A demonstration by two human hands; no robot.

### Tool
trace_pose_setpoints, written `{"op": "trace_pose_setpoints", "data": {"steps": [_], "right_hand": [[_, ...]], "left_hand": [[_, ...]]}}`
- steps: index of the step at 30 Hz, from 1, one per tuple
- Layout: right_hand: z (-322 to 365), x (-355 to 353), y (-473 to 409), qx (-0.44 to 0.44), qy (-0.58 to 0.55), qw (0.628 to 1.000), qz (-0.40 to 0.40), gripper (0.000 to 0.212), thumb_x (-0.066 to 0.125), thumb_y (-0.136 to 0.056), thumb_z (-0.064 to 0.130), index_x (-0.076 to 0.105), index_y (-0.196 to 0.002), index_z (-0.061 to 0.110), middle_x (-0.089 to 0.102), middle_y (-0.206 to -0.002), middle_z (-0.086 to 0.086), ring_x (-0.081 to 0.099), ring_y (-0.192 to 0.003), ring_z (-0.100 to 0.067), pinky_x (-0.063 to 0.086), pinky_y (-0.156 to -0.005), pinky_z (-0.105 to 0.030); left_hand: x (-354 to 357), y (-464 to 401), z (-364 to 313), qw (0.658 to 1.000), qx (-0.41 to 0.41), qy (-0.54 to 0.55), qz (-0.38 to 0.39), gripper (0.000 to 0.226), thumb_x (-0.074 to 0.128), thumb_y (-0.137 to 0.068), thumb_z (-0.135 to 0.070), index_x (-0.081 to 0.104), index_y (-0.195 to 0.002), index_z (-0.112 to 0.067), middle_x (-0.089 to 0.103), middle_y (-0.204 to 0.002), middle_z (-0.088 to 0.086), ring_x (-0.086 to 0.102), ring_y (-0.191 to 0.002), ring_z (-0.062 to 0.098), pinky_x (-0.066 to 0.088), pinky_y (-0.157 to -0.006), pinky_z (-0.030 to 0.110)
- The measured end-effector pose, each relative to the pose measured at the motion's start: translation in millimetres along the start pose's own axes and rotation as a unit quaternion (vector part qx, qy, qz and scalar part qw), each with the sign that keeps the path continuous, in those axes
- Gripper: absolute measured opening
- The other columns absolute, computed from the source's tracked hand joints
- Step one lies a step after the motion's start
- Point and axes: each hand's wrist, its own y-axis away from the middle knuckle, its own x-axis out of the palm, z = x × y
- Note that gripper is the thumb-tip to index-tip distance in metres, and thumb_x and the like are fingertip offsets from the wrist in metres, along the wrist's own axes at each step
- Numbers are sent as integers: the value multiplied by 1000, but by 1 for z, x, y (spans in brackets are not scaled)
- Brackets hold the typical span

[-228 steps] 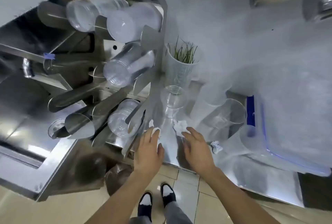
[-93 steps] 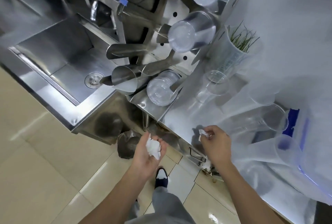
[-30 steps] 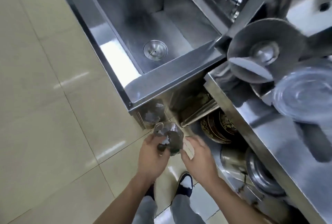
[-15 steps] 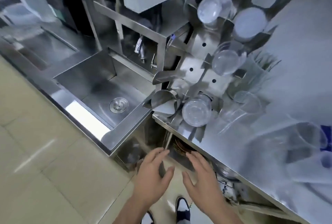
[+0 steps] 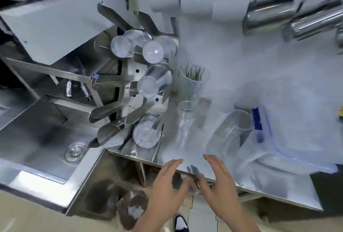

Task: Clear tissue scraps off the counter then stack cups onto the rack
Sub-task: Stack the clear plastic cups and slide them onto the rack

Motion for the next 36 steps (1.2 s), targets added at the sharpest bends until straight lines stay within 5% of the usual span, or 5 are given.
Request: {"op": "trace_pose_setpoints", "data": {"steps": [6, 13, 18, 21, 36], "right_hand": [[-15, -36, -35, 13, -3, 999, -37, 45, 64, -90, 21, 51, -132, 26, 48, -134, 16, 33, -116, 28, 20, -92, 10], [-40, -83, -87, 10, -13, 997, -80, 50, 71, -85, 16, 54, -131, 22, 54, -137, 8, 45, -121, -2, 30, -101, -16], [-67, -111, -128, 22, 17, 996, -88, 52, 75, -81, 17, 55, -130, 21, 55, -129, 11, 53, -118, -14, 36, -93, -12], [-85, -121, -152, 34, 35, 996, -76, 57, 76, -79, 21, 54, -131, 20, 56, -131, 5, 53, -122, -17, 47, -99, -33], [-104, -123, -204, 98, 133, 986, 37, 104, 82, -68, 40, 24, -151, 18, 34, -153, -3, 32, -142, -26, 33, -112, -38]], "left_hand": [[15, -40, -30, 999, -12, 31, -10, 53, 70, -91, -27, 51, -140, -28, 53, -135, -16, 41, -115, -29, 33, -91, -6], [23, -100, -48, 995, -36, 20, -86, 58, 74, -86, -30, 51, -139, -27, 56, -134, -15, 54, -124, 6, 44, -109, 30], [26, -142, -53, 990, -53, 20, -131, 62, 80, -82, -30, 52, -137, -25, 55, -127, -16, 54, -121, 9, 45, -107, 33], [30, -164, -49, 986, -68, 5, -150, 66, 83, -79, -28, 52, -137, -22, 58, -132, -10, 54, -126, 15, 46, -110, 42], [39, -214, -44, 989, -103, -24, -107, 105, 94, -63, -26, 35, -150, -19, 39, -151, -1, 39, -138, 12, 34, -116, 33]]}}
